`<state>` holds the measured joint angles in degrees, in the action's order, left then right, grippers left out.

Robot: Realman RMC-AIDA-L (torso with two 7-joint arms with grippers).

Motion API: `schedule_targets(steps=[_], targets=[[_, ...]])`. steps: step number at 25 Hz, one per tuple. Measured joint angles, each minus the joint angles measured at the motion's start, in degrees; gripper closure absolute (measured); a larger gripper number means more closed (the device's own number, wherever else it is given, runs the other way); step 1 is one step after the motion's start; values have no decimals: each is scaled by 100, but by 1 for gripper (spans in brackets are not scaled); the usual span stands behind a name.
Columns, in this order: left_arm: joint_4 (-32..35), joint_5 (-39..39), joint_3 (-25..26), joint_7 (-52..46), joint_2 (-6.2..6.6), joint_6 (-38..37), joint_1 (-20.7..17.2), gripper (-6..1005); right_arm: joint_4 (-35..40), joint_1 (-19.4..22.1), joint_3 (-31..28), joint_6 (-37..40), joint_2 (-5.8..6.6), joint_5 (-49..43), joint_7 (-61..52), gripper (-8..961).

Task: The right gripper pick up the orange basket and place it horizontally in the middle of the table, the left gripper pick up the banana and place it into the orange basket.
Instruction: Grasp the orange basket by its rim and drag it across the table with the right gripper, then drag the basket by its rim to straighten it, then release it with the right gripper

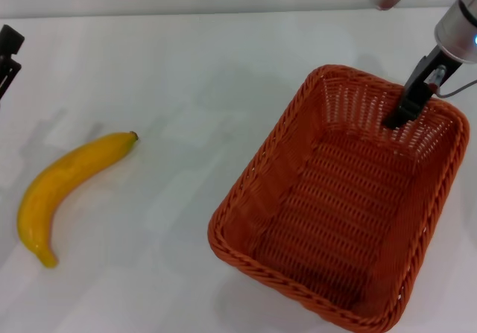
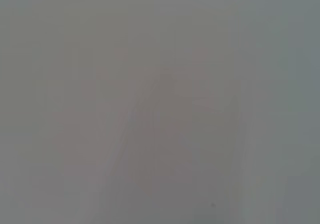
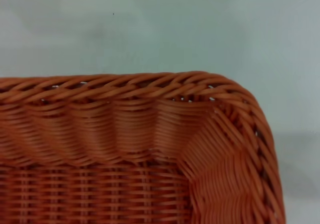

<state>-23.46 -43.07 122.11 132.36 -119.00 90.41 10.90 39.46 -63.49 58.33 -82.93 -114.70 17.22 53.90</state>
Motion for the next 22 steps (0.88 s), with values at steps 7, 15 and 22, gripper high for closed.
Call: schedule_targets(steps=[7, 15, 22], targets=[[0, 3, 31, 0, 0, 26, -28, 254, 37, 9, -686, -277, 230, 0, -358, 711], [-8, 38, 49, -2, 11, 54, -48, 255, 143, 295, -1354, -495, 599, 89, -1052, 792], [-101, 50, 71, -37, 28, 56, -44, 257, 932, 949, -2002, -1092, 578, 174, -1544, 845]])
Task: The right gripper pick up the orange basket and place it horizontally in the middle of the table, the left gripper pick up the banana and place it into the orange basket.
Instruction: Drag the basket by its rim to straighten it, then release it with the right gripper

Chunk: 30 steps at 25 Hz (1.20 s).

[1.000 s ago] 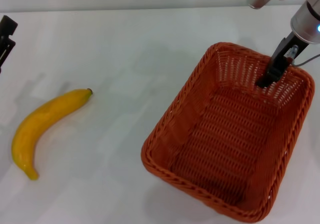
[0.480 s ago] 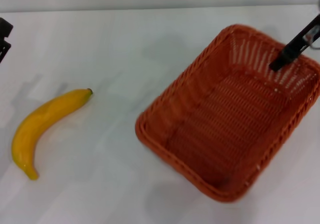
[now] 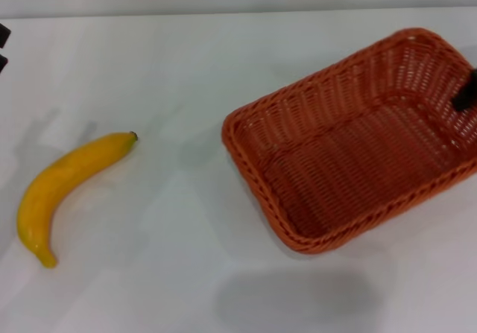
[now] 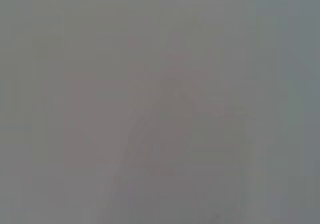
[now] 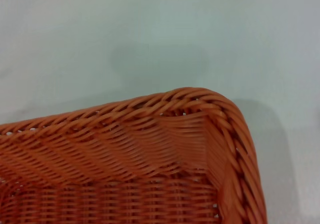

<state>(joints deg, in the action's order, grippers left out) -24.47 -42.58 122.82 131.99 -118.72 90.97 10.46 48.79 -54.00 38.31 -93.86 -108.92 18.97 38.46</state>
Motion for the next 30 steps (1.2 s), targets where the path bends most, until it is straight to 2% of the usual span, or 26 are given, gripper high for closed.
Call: schedule_targets(steps=[3, 6, 14, 19, 30], targets=[[-16, 3, 8, -13, 21, 0, -3, 258, 692, 437, -28, -279, -160, 173, -281, 845], [-36, 5, 50, -57, 43, 0, 0, 258, 1109, 787, -33, -420, -255, 512, -594, 844], [-57, 5, 91, -91, 78, -14, 9, 260, 1273, 1528, -83, -410, -391, 1379, -1144, 844], [-58, -30, 139, -99, 89, -53, 67, 261, 1213, 1822, -370, -403, -429, 1829, -1369, 844], [-94, -41, 136, -98, 96, -70, 105, 264, 1507, 2167, -312, -169, -454, 1798, -1472, 843]])
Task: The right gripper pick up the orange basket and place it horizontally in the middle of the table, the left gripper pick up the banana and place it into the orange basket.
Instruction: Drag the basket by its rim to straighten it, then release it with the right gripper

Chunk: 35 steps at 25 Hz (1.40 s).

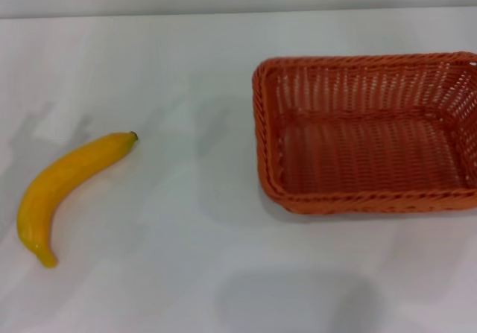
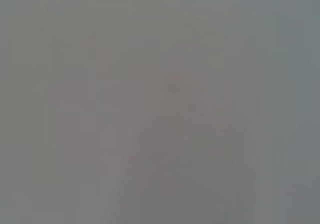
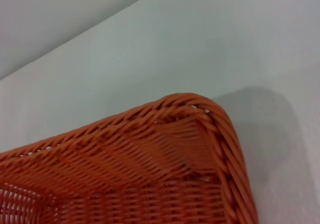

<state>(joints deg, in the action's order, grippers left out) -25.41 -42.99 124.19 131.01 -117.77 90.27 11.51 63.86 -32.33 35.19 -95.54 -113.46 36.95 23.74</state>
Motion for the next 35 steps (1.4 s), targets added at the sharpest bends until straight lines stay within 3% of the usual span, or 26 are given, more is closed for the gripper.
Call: schedule_targets(steps=[7, 16, 21, 27, 33, 35], targets=[[-16, 0, 0, 2, 10, -9, 57, 265, -157, -16, 379, 2, 161, -96, 22, 773], [-17, 19, 0, 3, 18, -10, 80, 268, -225, -86, 540, -63, 237, -112, 49, 683], [-23, 33, 0, 3, 18, -10, 88, 269, -191, -106, 498, -195, 322, -60, 45, 441], [-26, 44, 0, -30, 63, -10, 97, 270, 11, -143, 491, -369, 389, 16, 15, 236], [-26, 40, 0, -99, 89, -4, 92, 271, 273, -141, 283, -494, 479, 38, 63, 101], [-31, 40, 0, -132, 93, 18, 71, 272, 343, -139, 131, -568, 523, 53, 128, 101]])
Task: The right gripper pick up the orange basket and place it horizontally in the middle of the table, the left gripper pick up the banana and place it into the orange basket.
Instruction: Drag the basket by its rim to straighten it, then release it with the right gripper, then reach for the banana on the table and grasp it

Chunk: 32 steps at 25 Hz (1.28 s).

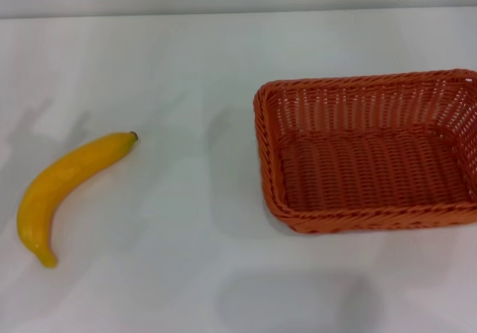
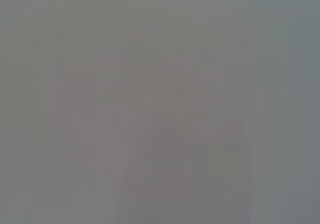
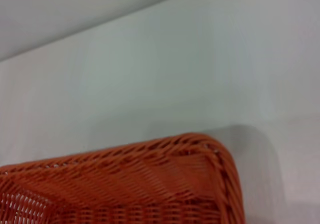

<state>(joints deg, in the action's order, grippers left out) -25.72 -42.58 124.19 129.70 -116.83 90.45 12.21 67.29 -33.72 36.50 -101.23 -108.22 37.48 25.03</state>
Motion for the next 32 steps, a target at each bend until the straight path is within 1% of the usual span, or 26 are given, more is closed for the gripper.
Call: schedule_targets(steps=[2, 4, 7, 10, 12, 13, 14, 15, 16, 18, 19, 22, 25, 26, 27, 29, 31, 32], targets=[[-37, -6, 0, -21, 4, 10, -30, 272, 53, 20, -150, -67, 58, 59, 99, 102], [-138, -51, 0, -68, 7, -4, -64, 273, 152, 73, -311, -108, 90, 208, 215, 102], [-290, -202, 0, -204, 43, -30, -131, 273, 355, 190, -621, -116, 102, 573, 521, 103], [-379, -299, 3, -407, 113, -33, -195, 274, 462, 359, -1048, 29, 62, 1067, 1108, 103], [-458, -388, 19, -570, 179, -37, -253, 275, 407, 511, -1377, 243, -15, 1492, 1719, 103], [-458, -388, 19, -570, 179, -37, -253, 275, 359, 594, -1479, 335, -53, 1663, 2034, 104], [-607, -676, 184, -879, 227, -59, -326, 275, 359, 594, -1479, 335, -53, 1663, 2034, 104], [-683, -898, 322, -1057, 232, -68, -350, 275, 160, 832, -1714, 663, -168, 2198, 2984, 104], [-740, -1029, 420, -1164, 237, -71, -362, 275, 99, 889, -1738, 751, -201, 2336, 3214, 104], [-1131, -1793, 909, -1773, 238, -84, -432, 276, -229, 1152, -1796, 1088, -349, 2878, 4182, 104], [-1348, -2126, 1088, -2047, 232, -85, -457, 276, -428, 1256, -1803, 1208, -396, 3137, 4606, 105], [-2205, -3290, 1546, -3098, 208, -90, -511, 277, -992, 1456, -1844, 1401, -477, 3720, 5540, 105], [-2887, -4089, 1697, -3926, 223, -54, -484, 277, -1602, 1583, -1995, 1469, -518, 4151, 6369, 106], [-3320, -4581, 1731, -4404, 236, 19, -431, 278, -1714, 1606, -2030, 1468, -529, 4212, 6553, 106], [-3434, -4705, 1734, -4519, 240, 38, -417, 278, -1850, 1641, -2077, 1469, -552, 4281, 6814, 106], [-4049, -5323, 1750, -5043, 244, 137, -338, 278, -2001, 1710, -2130, 1478, -604, 4350, 7206, 111], [-4706, -6164, 1757, -5654, 263, 291, -176, 279, -2215, 1766, -2173, 1486, -637, 4452, 7629, 113], [-4850, -6394, 1758, -5813, 276, 346, -120, 279, -2528, 1798, -2250, 1488, -642, 4585, 8051, 113]])
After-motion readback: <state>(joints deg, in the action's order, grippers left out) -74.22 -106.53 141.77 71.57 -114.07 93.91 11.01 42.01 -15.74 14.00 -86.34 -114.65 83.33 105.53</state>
